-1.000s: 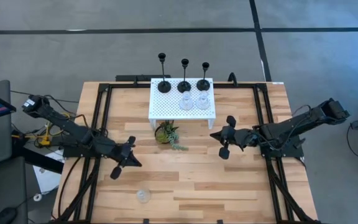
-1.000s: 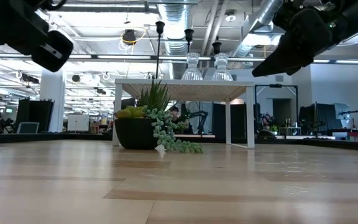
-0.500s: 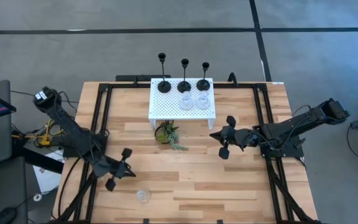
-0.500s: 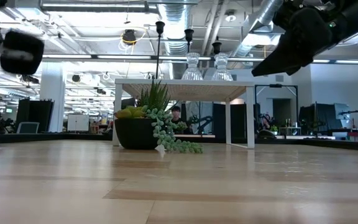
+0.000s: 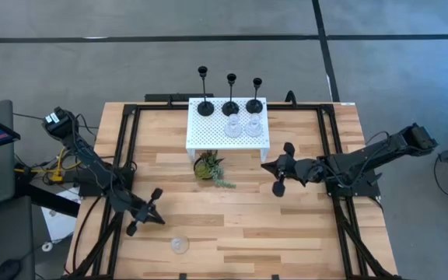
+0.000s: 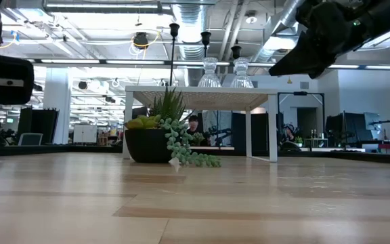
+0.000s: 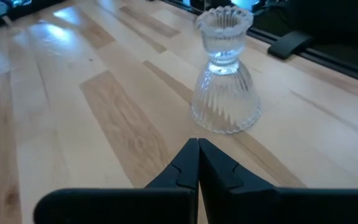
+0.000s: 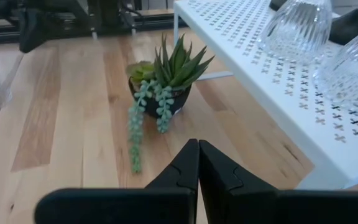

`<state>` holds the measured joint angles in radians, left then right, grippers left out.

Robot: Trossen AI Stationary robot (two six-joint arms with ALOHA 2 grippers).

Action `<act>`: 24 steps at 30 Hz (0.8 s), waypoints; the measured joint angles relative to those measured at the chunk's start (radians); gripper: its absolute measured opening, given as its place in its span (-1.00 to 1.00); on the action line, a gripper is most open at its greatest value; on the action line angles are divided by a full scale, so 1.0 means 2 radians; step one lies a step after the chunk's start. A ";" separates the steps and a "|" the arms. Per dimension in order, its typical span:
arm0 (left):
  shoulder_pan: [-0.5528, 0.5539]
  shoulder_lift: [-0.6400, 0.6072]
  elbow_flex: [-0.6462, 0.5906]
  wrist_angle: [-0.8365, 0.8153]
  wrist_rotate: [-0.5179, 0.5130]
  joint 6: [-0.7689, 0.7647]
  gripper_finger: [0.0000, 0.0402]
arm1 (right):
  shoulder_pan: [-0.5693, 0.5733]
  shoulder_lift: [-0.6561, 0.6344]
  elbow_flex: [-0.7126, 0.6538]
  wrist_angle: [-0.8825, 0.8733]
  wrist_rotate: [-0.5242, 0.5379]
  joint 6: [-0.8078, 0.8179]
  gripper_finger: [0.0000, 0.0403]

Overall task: Pick & Place candle stick holders
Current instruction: Put the transparent glass candle holder on the shelf aligned with the transparent candle holder

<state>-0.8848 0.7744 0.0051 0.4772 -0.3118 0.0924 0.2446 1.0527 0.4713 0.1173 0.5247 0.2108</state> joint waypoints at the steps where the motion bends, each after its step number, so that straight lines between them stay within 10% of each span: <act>1: 0.000 -0.001 0.000 0.002 0.004 0.002 -0.98 | -0.002 0.000 0.000 0.002 0.000 0.000 -1.00; 24: 0.026 0.011 0.000 0.016 0.010 -0.068 -0.76 | -0.012 0.000 0.000 0.020 -0.003 0.000 -1.00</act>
<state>-0.8338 0.7961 0.0055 0.5102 -0.2919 -0.0445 0.2199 1.0527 0.4713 0.1581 0.5193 0.2108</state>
